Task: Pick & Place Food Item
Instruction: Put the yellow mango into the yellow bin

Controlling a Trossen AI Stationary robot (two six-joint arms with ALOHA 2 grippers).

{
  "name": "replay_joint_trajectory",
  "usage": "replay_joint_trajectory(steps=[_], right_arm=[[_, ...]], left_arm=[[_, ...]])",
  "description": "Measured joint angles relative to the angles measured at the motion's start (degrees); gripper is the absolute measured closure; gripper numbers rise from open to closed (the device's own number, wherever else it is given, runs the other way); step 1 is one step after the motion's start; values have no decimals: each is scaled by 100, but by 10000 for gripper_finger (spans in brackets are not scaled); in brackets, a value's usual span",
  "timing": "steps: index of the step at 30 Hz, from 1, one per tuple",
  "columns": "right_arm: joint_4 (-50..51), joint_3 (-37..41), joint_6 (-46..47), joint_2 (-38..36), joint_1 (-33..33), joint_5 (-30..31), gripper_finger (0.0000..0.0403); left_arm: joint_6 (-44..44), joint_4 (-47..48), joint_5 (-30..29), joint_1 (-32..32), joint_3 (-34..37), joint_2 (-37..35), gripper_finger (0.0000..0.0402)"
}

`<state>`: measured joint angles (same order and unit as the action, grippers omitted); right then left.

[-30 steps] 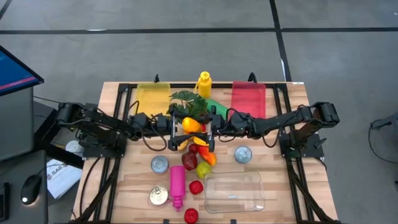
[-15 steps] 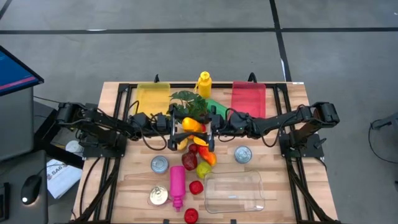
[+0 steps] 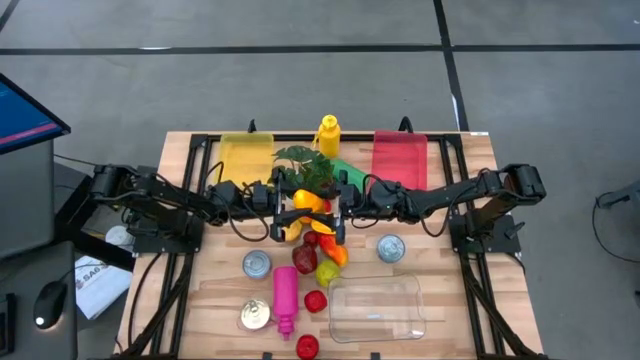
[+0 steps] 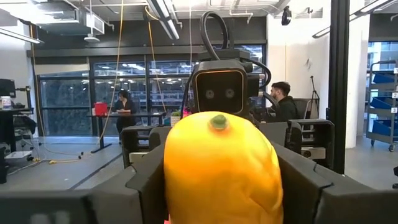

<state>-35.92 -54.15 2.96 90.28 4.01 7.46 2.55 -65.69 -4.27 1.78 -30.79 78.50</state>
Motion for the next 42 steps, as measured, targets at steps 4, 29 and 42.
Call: replay_joint_trajectory(steps=[4, 29, 42], right_arm=[[-2, 0, 1, 0, -2, 2, 168], [14, 0, 4, 0, -2, 2, 167], [123, 0, 7, 0, -39, 81, 54]], left_arm=[[0, 5, 0, 0, 0, 0, 184], [0, 13, 2, 0, 0, -2, 199], [1, 32, 17, 2, 0, 0, 199]])
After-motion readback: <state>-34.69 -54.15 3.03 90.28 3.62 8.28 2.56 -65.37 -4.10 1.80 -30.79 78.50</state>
